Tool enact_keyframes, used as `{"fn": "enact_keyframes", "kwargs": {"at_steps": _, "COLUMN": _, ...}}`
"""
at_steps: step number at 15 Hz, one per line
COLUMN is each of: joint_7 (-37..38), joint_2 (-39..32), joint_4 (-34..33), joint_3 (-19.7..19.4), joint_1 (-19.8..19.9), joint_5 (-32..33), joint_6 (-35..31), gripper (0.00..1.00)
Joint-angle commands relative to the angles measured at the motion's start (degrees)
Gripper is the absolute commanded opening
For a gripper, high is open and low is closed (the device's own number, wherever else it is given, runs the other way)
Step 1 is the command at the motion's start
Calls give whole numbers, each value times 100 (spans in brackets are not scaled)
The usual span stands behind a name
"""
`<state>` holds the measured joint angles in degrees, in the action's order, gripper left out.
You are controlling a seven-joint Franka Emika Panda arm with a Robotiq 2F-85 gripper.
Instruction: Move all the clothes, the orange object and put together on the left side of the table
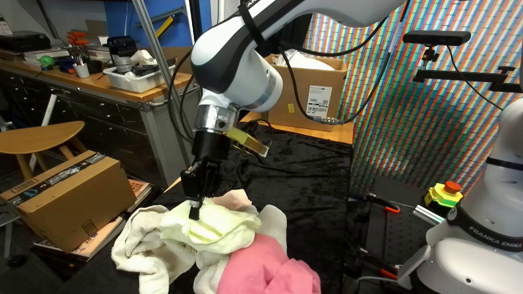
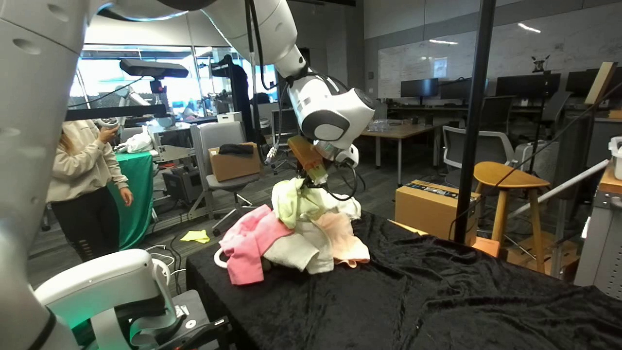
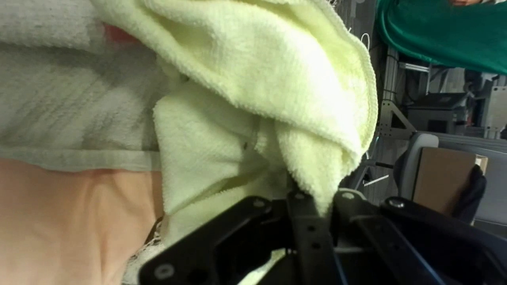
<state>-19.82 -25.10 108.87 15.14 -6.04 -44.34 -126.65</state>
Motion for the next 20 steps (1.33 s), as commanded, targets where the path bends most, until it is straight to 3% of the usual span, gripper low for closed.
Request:
{"fn": "enact_keyframes", "kwargs": {"at_steps": 1, "joint_7": -129, "joint_2": -62, "joint_4": -104, "joint_3": 69, "joint_1": -80, "joint_5": -238, "joint_6": -164, "gripper": 11}}
{"fn": "enact_keyframes", "kwargs": {"at_steps": 2, "joint_7": -102, "joint_2": -59, "joint_4": -109, "joint_3": 73, "joint_1": -92, "joint_5": -224, "joint_6": -137, "gripper": 19}}
{"fn": "enact_keyframes", "kwargs": {"at_steps": 3, "joint_7": -86, "joint_2": -71, "joint_4": -120, "joint_3": 67, "joint_1": -112, "joint_5": -184, "joint_6": -123, "gripper": 36}}
{"fn": "enact_keyframes", "kwargs": {"at_steps": 5, "joint_7": -17, "joint_2": -77, "joint_4": -142, "joint_3": 35, "joint_1": -175, "joint_5": -50, "joint_6": -89, "gripper": 41}}
{"fn": "enact_keyframes", "kwargs": {"at_steps": 8, "joint_7": 102, "joint_2": -41, "joint_4": -160, "joint_3": -25, "joint_1": -254, "joint_5": 205, "joint_6": -39, "gripper": 66}}
{"fn": "enact_keyframes", "kwargs": {"at_steps": 13, "joint_7": 875, "joint_2": 152, "joint_4": -267, "joint_3": -243, "joint_1": -334, "joint_5": 1445, "joint_6": 263, "gripper": 99}}
{"fn": "enact_keyframes", "kwargs": {"at_steps": 17, "joint_7": 1523, "joint_2": 396, "joint_4": -416, "joint_3": -419, "joint_1": -261, "joint_5": 2422, "joint_6": 977, "gripper": 100}}
{"fn": "enact_keyframes", "kwargs": {"at_steps": 20, "joint_7": 1694, "joint_2": 740, "joint_4": -444, "joint_3": -550, "joint_1": -161, "joint_5": 2786, "joint_6": 1829, "gripper": 100}}
